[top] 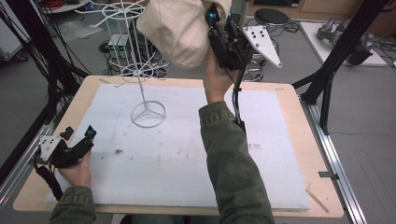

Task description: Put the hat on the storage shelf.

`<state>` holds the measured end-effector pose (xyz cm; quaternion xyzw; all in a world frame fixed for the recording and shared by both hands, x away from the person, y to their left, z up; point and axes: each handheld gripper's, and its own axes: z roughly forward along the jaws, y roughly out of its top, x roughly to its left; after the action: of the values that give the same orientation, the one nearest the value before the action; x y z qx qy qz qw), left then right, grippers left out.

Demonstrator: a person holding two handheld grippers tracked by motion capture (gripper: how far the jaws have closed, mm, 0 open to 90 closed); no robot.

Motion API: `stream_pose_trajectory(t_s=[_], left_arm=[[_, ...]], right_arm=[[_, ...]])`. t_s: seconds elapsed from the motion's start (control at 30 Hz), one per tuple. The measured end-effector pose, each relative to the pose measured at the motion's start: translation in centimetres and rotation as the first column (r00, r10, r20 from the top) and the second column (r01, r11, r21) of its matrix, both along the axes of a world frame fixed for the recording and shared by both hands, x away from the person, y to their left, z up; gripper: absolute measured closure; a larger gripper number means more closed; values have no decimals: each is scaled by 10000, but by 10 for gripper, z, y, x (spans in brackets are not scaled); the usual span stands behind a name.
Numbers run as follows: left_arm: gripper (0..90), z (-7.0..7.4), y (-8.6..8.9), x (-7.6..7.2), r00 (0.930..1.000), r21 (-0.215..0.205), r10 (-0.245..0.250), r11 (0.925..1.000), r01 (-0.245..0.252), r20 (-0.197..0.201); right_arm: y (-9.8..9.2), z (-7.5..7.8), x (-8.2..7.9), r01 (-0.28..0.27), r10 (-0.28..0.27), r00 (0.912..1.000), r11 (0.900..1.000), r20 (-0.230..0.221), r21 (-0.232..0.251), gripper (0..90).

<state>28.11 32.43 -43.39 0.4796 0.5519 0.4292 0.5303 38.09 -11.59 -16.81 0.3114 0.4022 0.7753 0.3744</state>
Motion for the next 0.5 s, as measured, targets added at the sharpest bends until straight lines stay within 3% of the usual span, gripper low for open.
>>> stream_pose_trajectory(t_s=[0.2,0.37,0.5], left_arm=[[237,0,0,-1,10000,33,-15,10000,15,-45],[237,-1,1,-3,10000,-18,-3,10000,3,-30],[237,-1,3,-4,10000,-61,32,10000,-32,-20]], right_arm=[[14,14,8,-230,230,9996,9997,168,22,748],[21,17,11,-622,619,9979,9979,186,159,747],[32,11,14,-930,931,9957,9952,17,-289,746]])
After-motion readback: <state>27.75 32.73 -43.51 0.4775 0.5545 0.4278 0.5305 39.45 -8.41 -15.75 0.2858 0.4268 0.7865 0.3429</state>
